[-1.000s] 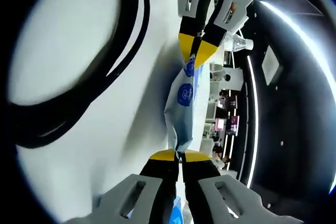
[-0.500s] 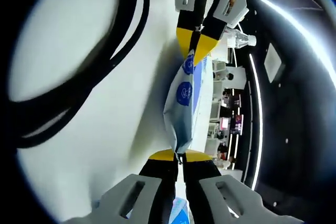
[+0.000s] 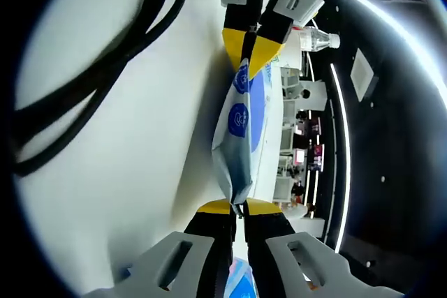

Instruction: Arrange the tabletop items into an orderly group along one side of the table until the central work area is clear of visible clutter.

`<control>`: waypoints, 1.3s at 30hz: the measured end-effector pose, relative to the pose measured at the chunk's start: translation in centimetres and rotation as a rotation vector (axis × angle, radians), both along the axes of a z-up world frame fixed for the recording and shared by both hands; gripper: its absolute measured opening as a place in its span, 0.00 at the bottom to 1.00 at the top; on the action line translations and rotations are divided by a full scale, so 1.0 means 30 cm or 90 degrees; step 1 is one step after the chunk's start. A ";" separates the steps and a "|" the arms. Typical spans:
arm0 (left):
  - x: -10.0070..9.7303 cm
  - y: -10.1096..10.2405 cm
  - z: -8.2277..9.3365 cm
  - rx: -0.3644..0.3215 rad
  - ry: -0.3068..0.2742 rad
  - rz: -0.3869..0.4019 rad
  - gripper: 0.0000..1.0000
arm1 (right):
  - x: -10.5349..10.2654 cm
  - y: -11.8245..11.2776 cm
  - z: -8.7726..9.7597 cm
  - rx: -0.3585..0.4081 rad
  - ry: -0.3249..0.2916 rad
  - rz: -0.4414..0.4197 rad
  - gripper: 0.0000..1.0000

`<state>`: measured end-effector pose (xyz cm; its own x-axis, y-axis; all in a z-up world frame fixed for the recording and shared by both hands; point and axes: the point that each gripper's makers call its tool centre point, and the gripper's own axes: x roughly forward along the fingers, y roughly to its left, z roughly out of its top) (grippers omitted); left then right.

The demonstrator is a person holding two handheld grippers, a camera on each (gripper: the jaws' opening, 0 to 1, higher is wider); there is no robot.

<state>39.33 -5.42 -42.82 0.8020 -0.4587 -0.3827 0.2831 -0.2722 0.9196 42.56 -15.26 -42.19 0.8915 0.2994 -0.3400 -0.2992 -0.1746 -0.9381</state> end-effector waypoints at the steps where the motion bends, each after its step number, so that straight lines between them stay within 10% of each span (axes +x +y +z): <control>1: 0.002 0.000 -0.002 0.000 0.001 0.000 0.01 | 0.005 -0.003 -0.001 0.006 0.004 -0.002 0.03; 25: 0.027 0.004 -0.033 0.001 0.021 0.016 0.02 | 0.014 -0.048 0.089 0.062 -0.037 -0.045 0.08; 39: 0.013 -0.005 -0.003 -0.016 0.027 0.016 0.19 | -0.063 -0.033 0.191 0.139 -0.051 -0.036 0.08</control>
<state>39.73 -5.57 -42.91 0.7969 -0.4483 -0.4050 0.3280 -0.2420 0.9132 40.68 -16.25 -36.45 0.9305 0.3066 -0.2003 -0.2257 0.0495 -0.9729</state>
